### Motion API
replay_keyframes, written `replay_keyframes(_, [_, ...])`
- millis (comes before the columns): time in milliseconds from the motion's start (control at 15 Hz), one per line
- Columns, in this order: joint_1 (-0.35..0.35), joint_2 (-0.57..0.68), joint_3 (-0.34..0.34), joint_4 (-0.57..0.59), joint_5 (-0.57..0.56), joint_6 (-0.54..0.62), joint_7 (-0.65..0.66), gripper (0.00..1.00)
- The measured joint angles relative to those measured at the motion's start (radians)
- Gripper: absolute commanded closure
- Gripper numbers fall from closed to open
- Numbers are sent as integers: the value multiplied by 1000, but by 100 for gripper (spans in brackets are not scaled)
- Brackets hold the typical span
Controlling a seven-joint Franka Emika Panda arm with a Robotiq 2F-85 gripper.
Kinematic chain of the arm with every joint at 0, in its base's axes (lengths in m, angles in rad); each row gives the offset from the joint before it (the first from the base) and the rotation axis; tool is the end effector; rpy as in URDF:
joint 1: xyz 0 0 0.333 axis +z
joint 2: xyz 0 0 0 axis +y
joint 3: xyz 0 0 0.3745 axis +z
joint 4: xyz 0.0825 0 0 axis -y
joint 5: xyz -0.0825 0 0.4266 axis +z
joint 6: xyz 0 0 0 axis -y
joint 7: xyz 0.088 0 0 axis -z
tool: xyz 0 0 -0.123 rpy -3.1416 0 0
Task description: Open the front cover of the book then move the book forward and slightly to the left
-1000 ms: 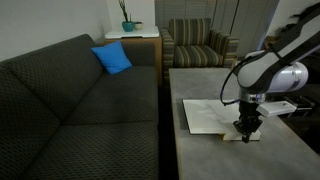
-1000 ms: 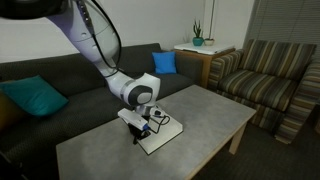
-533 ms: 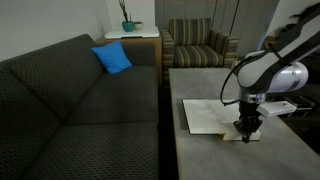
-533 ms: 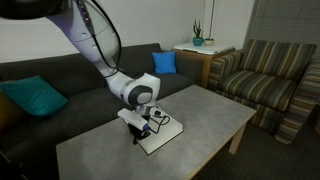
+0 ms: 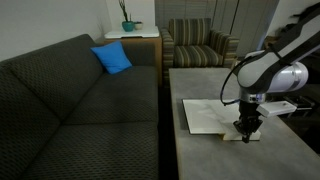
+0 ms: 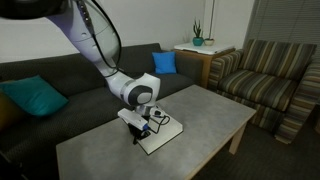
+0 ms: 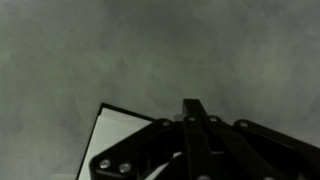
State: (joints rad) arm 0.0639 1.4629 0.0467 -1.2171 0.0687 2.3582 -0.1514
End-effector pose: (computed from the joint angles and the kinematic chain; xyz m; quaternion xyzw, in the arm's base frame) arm 0.6863 0.0738 -0.1977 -0.9825 -0.0843 0.1588 0.0495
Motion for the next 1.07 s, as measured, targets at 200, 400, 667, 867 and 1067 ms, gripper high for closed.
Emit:
replay_keyframes(200, [1,1,4,-1,0,1,0,100])
replay_keyframes(400, [16,-13,2,-15,0,14,0,100])
replay_keyframes(667, [45,-75,-16,-79,0,65,0,100])
replay_keyframes(867, [57,-128,-43,-128,0,111,7,100])
replay_keyframes(1067, [53,-152,-77,-148,-3,162,28,100])
